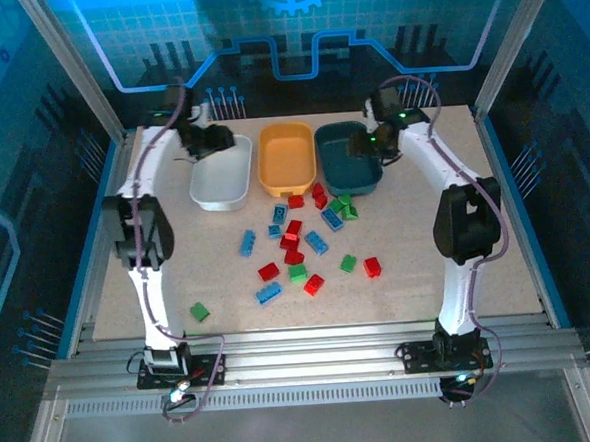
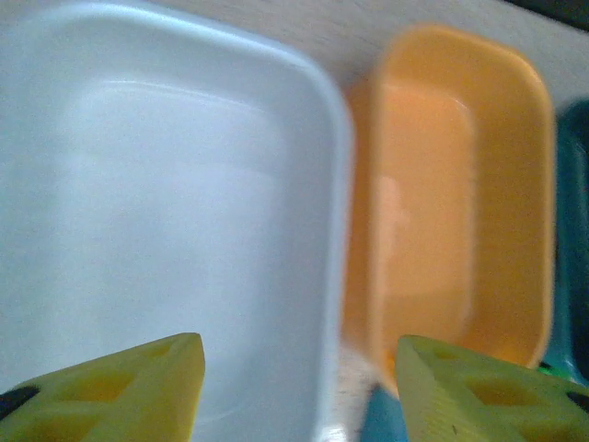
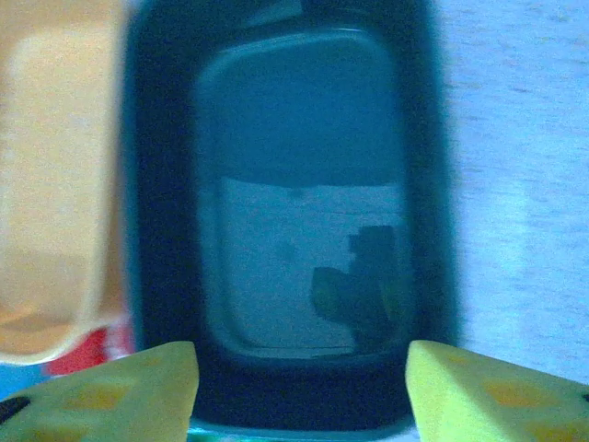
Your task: Sort the legos into containers by color
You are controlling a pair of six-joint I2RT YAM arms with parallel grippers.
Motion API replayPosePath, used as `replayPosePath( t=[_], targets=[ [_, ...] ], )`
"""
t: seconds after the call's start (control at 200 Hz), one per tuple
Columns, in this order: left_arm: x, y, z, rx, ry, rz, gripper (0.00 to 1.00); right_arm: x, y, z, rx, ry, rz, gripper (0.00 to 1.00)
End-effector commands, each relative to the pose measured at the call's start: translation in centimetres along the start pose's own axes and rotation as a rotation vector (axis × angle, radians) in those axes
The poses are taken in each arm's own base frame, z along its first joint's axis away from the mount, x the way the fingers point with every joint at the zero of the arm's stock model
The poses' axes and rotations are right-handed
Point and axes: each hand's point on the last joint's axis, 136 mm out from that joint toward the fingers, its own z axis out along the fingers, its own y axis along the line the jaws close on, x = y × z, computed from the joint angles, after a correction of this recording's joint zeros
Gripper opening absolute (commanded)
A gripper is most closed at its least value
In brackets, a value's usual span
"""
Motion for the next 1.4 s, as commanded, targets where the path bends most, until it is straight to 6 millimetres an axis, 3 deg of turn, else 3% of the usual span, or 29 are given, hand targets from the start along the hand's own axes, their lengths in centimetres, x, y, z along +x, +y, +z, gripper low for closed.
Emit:
replayPosePath(
  t=[0.0, 0.2, 0.335, 0.47, 0.65, 0.81, 1.096, 1.396],
  targets=[
    [0.9, 6.7, -0.2, -0.122, 0.011, -0.106, 0.58, 1.8, -3.2, 2.2, 0.003, 0.08, -0.015, 0.66],
    [4.4, 7.9, 3.2, -0.046, 0.119, -0.096, 0.54, 2.9, -5.1, 5.6, -0.006, 0.162, 0.003, 0.68],
    [5.3, 8.0, 4.7, -0.015, 0.152, -0.112, 0.52, 3.2, -4.8, 6.9, -0.045, 0.178, 0.021, 0.65],
    [5.2, 8.2, 5.4, -0.013, 0.148, -0.114, 0.49, 3.3, -4.2, 7.6, -0.065, 0.184, 0.032, 0.59],
    [4.8, 8.0, 6.1, 0.005, 0.148, -0.127, 0.44, 3.6, -3.7, 8.4, -0.032, 0.179, 0.043, 0.38],
    [4.7, 7.3, 7.1, 0.027, 0.156, -0.129, 0.32, 3.6, -3.2, 8.8, 0.0, 0.149, 0.074, 0.25],
    [3.3, 6.2, 8.1, 0.024, 0.146, -0.086, 0.32, 3.2, -2.4, 8.5, 0.022, 0.094, 0.119, 0.17],
    [1.7, 5.4, 8.5, 0.02, 0.144, -0.056, 0.32, 3.1, -2.2, 8.8, 0.038, 0.09, 0.135, 0.18]
  ],
)
